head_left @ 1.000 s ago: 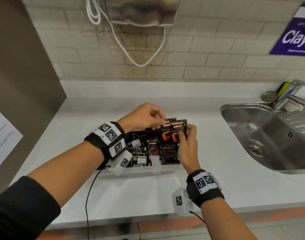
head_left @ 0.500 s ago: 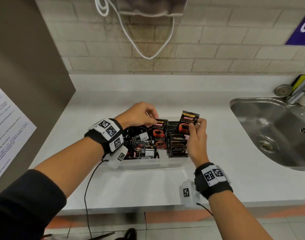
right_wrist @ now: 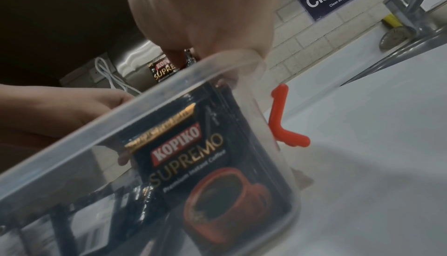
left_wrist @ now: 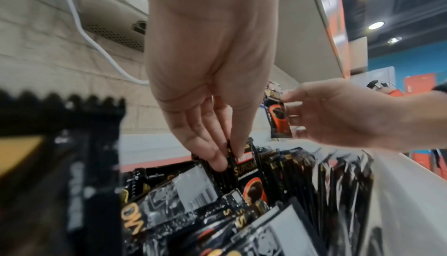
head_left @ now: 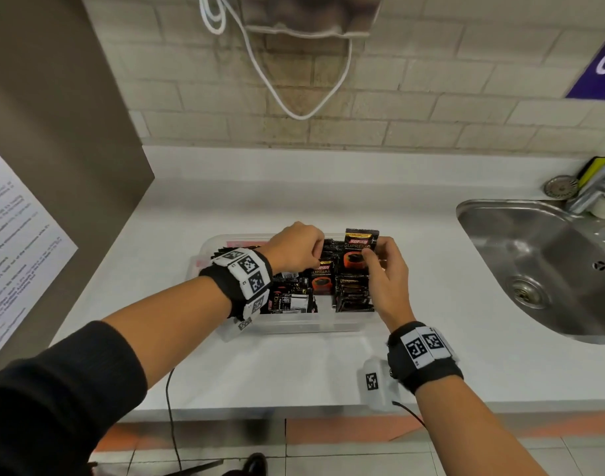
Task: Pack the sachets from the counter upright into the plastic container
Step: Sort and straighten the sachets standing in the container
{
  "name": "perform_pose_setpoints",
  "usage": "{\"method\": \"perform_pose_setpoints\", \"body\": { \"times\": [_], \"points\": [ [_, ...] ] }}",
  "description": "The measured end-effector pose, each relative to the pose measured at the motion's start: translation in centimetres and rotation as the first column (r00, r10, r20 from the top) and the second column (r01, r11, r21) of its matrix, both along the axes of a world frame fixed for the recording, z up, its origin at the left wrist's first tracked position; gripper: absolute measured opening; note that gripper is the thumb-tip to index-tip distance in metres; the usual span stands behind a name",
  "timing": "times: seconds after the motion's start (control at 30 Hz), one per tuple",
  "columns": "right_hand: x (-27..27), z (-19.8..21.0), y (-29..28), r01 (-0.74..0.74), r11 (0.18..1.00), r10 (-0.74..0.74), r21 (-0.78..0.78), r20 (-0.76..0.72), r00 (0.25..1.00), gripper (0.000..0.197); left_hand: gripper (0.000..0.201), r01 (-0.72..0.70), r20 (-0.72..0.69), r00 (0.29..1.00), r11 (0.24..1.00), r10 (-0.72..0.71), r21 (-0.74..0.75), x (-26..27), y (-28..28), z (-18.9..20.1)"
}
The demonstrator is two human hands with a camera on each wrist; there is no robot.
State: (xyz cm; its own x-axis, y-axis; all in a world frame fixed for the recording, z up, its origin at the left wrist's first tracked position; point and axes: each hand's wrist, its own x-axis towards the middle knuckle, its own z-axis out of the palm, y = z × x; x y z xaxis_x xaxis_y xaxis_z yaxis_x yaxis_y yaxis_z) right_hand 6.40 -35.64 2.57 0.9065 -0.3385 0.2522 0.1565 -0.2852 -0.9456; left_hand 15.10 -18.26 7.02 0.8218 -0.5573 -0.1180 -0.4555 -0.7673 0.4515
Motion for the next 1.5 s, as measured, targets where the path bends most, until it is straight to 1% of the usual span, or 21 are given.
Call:
{"method": "perform_pose_setpoints", "body": {
  "times": [0.07, 0.1, 0.17, 0.2, 0.27, 0.33, 0.4, 0.47, 0.57, 0.7, 0.77, 0.87, 0.97, 1.03, 1.1, 1.13, 1.27, 1.33, 1.4, 1.47, 1.5],
  "points": [
    [0.0, 0.1, 0.1, -0.028, 0.998, 0.029, -0.052, 0.024, 0.999, 0.014, 0.023, 0.025, 0.019, 0.999, 0.998, -0.026, 0.055, -0.2, -0.3, -0.4],
    [0.0, 0.2, 0.2, -0.045, 0.995, 0.048, -0.095, 0.028, 0.998, 0.015, 0.023, 0.031, 0.023, 0.999, 0.997, -0.033, 0.073, -0.3, -0.4, -0.5],
    [0.1, 0.6, 0.3, -0.088, 0.982, 0.091, -0.169, 0.012, 0.996, 0.02, 0.018, 0.021, 0.025, 0.999, 0.997, -0.023, 0.079, -0.3, -0.2, -0.3],
    [0.2, 0.8, 0.3, -0.115, 0.971, 0.117, -0.208, 0.0, 0.993, 0.025, 0.02, 0.013, 0.024, 1.0, 0.998, -0.015, 0.066, -0.3, 0.0, -0.1],
    [0.4, 1.3, 0.2, -0.176, 0.938, 0.171, -0.299, -0.045, 0.984, 0.031, 0.036, 0.008, -0.015, 1.0, 0.999, -0.007, 0.037, 0.1, 0.6, 0.4],
    [0.6, 1.5, 0.1, -0.227, 0.892, 0.21, -0.392, -0.086, 0.974, 0.029, 0.047, 0.017, -0.077, 0.997, 1.0, -0.017, 0.01, 0.3, 1.4, 0.8],
    [0.8, 1.4, 0.1, -0.238, 0.845, 0.208, -0.479, -0.116, 0.971, 0.024, 0.05, 0.034, -0.131, 0.991, 0.998, -0.04, -0.043, 0.5, 2.2, 1.3],
    [0.9, 1.1, 0.1, -0.238, 0.796, 0.187, -0.556, -0.149, 0.971, 0.021, 0.043, 0.053, -0.145, 0.987, 0.995, -0.066, -0.09, 0.4, 2.6, 1.6],
    [1.2, 0.5, 0.1, -0.242, 0.733, 0.168, -0.636, -0.175, 0.97, 0.018, 0.026, 0.085, -0.1, 0.991, 0.993, -0.094, -0.088, 0.1, 2.4, 1.6],
    [1.5, 0.0, 0.6, -0.198, 0.703, 0.126, -0.683, -0.155, 0.98, 0.01, 0.013, 0.085, -0.077, 0.993, 0.994, -0.09, -0.066, -0.5, 1.4, 1.0],
    [1.5, -0.3, 0.8, -0.188, 0.67, 0.108, -0.718, -0.155, 0.982, 0.018, 0.012, 0.07, -0.039, 0.997, 0.997, -0.071, -0.042, -0.5, 1.0, 0.6],
    [1.6, -0.6, 1.0, -0.209, 0.586, 0.094, -0.783, -0.19, 0.977, 0.038, 0.014, 0.029, -0.01, 1.0, 0.999, -0.03, -0.014, -0.7, 0.5, 0.3],
    [1.5, -0.9, 1.4, -0.195, 0.505, 0.071, -0.841, -0.184, 0.98, 0.039, 0.014, 0.023, -0.003, 1.0, 0.999, -0.023, 0.032, -1.0, -0.2, 0.0],
    [1.5, -1.0, 1.7, -0.167, 0.477, 0.032, -0.863, -0.172, 0.984, 0.039, 0.014, 0.03, -0.012, 1.0, 0.999, -0.029, 0.043, -1.2, -0.4, -0.2],
    [1.5, -1.2, 1.9, -0.133, 0.476, 0.011, -0.869, -0.146, 0.989, 0.039, 0.017, 0.023, -0.025, 0.999, 0.999, -0.023, 0.027, -1.2, -0.4, -0.1],
    [1.5, -1.3, 2.0, -0.12, 0.489, 0.016, -0.864, -0.128, 0.992, 0.037, 0.019, 0.011, -0.039, 0.999, 1.0, -0.011, 0.003, -1.1, -0.3, -0.1],
    [1.3, -1.2, 1.8, -0.075, 0.613, 0.065, -0.787, -0.044, 0.997, 0.027, 0.017, -0.052, -0.109, 0.993, 0.993, 0.04, -0.107, -1.0, 0.2, 0.6],
    [1.1, -1.1, 1.7, -0.055, 0.644, 0.071, -0.763, -0.011, 0.997, 0.023, 0.017, -0.07, -0.141, 0.989, 0.989, 0.051, -0.133, -1.2, 0.2, 0.8],
    [1.1, -1.2, 1.7, -0.08, 0.619, 0.076, -0.781, -0.041, 0.996, 0.022, 0.015, -0.065, -0.138, 0.989, 0.994, 0.052, -0.093, -1.4, 0.1, 0.8],
    [1.3, -1.3, 1.7, -0.125, 0.587, 0.067, -0.8, -0.106, 0.992, 0.022, 0.01, -0.056, -0.11, 0.993, 0.998, 0.052, -0.031, -1.6, -0.1, 0.5],
    [1.4, -1.4, 1.6, -0.141, 0.594, 0.068, -0.792, -0.126, 0.99, 0.023, 0.006, -0.056, -0.097, 0.994, 0.998, 0.054, -0.015, -1.6, -0.2, 0.3]
  ]
}}
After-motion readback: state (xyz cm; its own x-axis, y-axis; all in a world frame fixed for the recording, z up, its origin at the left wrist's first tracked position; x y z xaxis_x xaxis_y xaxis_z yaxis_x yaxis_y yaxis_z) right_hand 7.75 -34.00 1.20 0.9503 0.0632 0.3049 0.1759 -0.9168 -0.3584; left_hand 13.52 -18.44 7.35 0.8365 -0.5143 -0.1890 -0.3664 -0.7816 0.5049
